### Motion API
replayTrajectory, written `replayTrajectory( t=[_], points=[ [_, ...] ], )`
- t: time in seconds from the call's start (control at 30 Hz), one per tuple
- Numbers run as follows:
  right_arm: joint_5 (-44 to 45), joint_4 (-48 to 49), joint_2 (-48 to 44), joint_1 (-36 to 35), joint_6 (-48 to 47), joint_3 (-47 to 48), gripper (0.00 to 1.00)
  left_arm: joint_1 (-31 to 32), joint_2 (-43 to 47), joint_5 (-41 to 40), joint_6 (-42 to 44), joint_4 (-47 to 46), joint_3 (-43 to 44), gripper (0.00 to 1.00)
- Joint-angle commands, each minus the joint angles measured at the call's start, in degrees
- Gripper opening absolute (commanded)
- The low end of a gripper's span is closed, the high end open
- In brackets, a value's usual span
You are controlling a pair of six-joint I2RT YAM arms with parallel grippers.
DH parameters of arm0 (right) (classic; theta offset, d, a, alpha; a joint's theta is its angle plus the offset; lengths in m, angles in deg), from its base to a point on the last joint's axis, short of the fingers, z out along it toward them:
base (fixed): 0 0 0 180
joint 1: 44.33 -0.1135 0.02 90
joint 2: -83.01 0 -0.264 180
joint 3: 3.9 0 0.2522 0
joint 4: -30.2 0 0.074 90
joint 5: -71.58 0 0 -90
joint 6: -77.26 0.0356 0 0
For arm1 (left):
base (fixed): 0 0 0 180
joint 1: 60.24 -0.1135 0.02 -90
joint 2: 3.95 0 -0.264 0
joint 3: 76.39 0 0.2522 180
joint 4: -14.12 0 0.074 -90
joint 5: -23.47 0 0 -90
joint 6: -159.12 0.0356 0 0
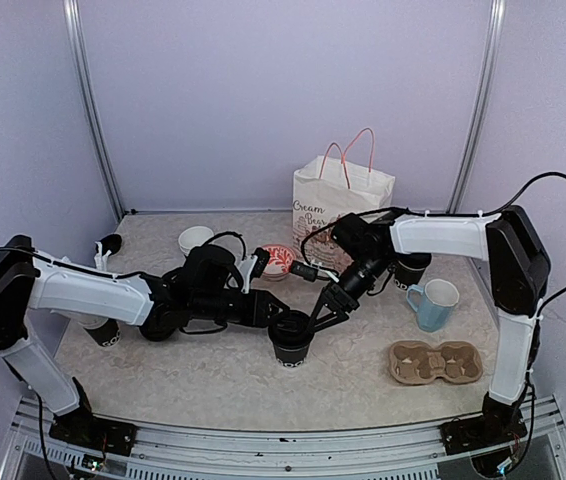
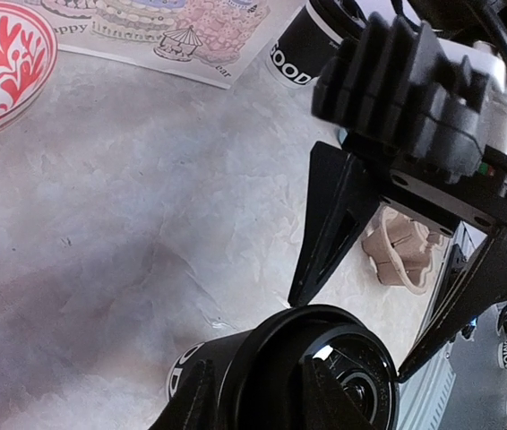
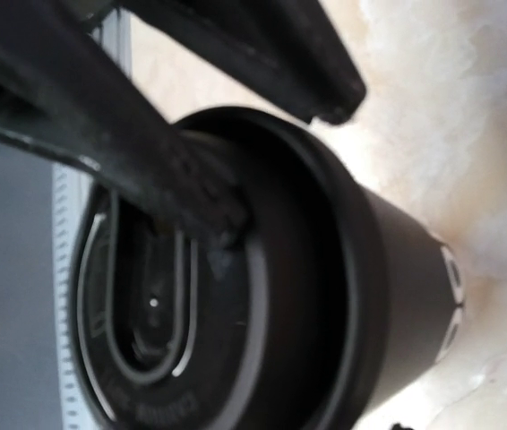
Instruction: Pack the takeout coffee
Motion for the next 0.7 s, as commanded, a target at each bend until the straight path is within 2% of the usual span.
replayTrajectory(
  t=[0.0,0.37,0.53,0.67],
  points=[
    [8.73,-0.61,-1.28,-0.58,-3.87,0.91,0.67,1.05,0.77,-3.38,3.91,11.95,1.40,0.34],
    [12.06,-3.01,-6.36,-0.57,-7.44,2.44,0.75,2.10,4.13,-5.19,7.12,12.84,8.26,0.36],
    [15.30,-4.41,-10.31,-0.56,-10.59,5.11,0.76,2.25,5.69,-8.56,11.02,18.61,12.46,0.37],
    [16.67,-2.60,-15.01,-0.59,-12.92,6.24,0.78,2.11,6.79,-15.88,17.28,25.57,18.70,0.39]
  ],
)
